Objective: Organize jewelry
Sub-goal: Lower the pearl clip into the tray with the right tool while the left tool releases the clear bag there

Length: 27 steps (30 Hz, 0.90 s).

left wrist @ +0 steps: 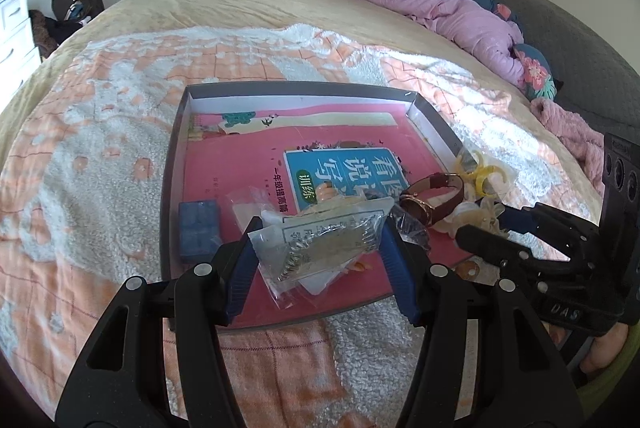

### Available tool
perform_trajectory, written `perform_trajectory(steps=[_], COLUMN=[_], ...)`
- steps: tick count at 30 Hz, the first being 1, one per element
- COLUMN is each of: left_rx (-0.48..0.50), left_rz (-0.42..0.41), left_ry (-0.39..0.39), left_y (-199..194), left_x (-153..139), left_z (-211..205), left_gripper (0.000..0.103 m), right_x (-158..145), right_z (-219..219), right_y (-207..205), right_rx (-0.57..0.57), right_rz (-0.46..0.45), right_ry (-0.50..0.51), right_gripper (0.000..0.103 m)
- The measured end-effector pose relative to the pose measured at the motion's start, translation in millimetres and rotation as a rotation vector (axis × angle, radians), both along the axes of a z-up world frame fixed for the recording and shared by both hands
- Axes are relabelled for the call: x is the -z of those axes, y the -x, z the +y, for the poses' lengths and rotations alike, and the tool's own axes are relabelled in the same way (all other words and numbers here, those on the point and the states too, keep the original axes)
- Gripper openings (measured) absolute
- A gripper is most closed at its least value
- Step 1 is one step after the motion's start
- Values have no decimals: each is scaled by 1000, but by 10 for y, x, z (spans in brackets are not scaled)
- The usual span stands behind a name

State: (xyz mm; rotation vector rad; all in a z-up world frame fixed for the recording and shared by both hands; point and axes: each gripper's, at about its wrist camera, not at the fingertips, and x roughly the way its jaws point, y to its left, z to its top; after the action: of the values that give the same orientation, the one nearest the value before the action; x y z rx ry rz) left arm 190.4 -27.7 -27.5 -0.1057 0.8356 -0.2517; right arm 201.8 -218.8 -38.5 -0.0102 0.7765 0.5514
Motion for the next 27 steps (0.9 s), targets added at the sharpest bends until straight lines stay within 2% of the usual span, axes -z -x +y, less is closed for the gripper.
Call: perform_trajectory(steps=[16, 27], left_rx=[1, 5], left_rz=[19, 18], left_ry=[6, 8], left_y=[-47, -43], left_x=[74, 77], left_z=[1, -23], left_gripper=[50, 50], right_x=[93, 106], right_z=[82, 58], right_y=[-62, -48], right_rx=[-7, 2], right_rz=[9, 21], right_ry=[33, 26], right_gripper=[48, 54])
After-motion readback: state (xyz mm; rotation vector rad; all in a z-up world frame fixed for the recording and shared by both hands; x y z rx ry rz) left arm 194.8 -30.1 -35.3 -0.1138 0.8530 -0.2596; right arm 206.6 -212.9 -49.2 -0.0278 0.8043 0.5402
